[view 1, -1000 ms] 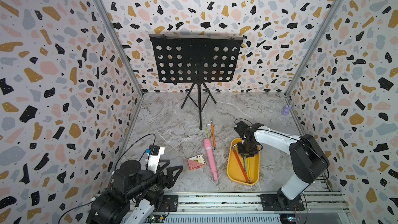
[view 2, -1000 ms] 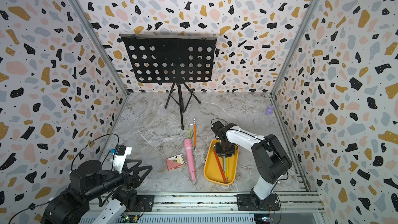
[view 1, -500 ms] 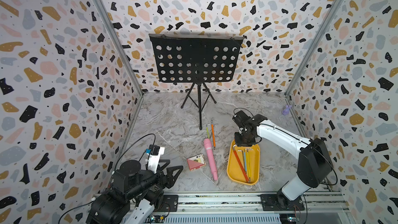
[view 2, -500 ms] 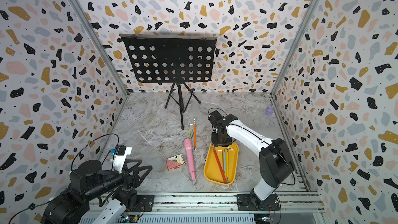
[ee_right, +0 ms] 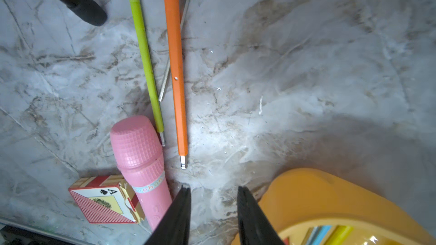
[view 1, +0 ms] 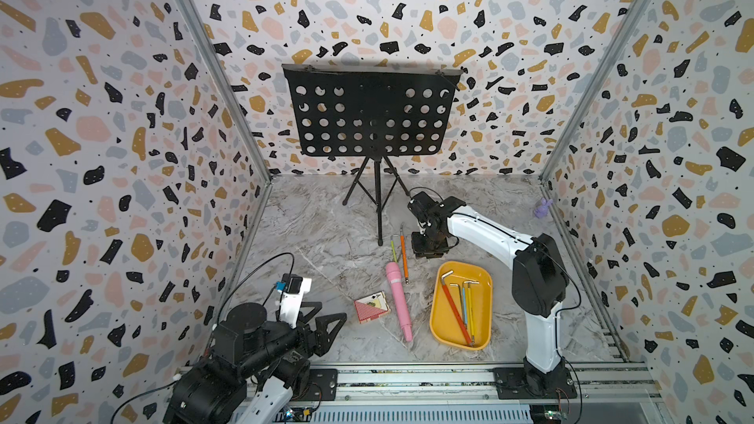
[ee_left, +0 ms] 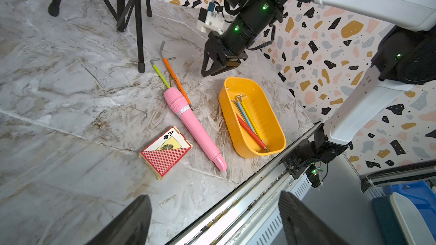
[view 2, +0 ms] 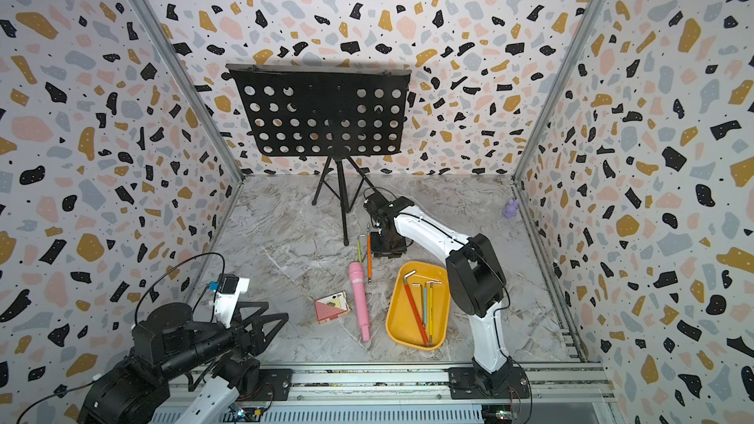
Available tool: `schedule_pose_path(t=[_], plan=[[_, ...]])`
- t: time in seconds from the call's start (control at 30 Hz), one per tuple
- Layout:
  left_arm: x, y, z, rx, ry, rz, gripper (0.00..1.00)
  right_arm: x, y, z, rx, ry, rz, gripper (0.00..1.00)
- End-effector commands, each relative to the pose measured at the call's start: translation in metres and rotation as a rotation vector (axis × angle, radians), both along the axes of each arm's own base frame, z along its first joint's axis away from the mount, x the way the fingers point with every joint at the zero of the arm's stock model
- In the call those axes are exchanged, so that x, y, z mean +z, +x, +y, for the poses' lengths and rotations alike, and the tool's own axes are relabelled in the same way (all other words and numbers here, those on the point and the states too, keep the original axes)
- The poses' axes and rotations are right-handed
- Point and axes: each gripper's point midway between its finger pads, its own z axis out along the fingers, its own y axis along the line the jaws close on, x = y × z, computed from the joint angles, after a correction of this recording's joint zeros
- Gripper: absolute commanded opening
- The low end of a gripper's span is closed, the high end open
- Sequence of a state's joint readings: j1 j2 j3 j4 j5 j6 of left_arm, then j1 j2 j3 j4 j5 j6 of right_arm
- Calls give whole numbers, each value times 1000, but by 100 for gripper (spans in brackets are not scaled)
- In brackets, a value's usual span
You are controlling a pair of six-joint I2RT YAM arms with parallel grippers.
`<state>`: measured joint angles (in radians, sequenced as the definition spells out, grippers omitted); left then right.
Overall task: Put the hex key on the desktop into the storage box
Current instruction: Pick up the Allen key from the center of the board.
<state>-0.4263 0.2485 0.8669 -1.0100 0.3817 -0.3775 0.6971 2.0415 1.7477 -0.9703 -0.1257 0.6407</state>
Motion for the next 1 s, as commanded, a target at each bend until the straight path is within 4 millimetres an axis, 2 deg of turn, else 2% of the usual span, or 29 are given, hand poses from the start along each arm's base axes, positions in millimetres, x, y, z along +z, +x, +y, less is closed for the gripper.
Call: schedule_pose_path(t=[0.0,0.17,0.37,0.53,0.97], plan=[[9,3,-1,-2,-4,-29,88,9,1,16,33,30,24,43],[9,3,0,1,-4,-31,88,-4,9,31,41,23,44,44],[9,3,0,3,-4,-30,88,-22,15,36,21,-3,71,44],[9,3,0,3,-4,-29,88,-33,18,44,23,-5,85,40],[9,3,0,4,-4,-30,88,-58,22,39,-9,-80,95,31]])
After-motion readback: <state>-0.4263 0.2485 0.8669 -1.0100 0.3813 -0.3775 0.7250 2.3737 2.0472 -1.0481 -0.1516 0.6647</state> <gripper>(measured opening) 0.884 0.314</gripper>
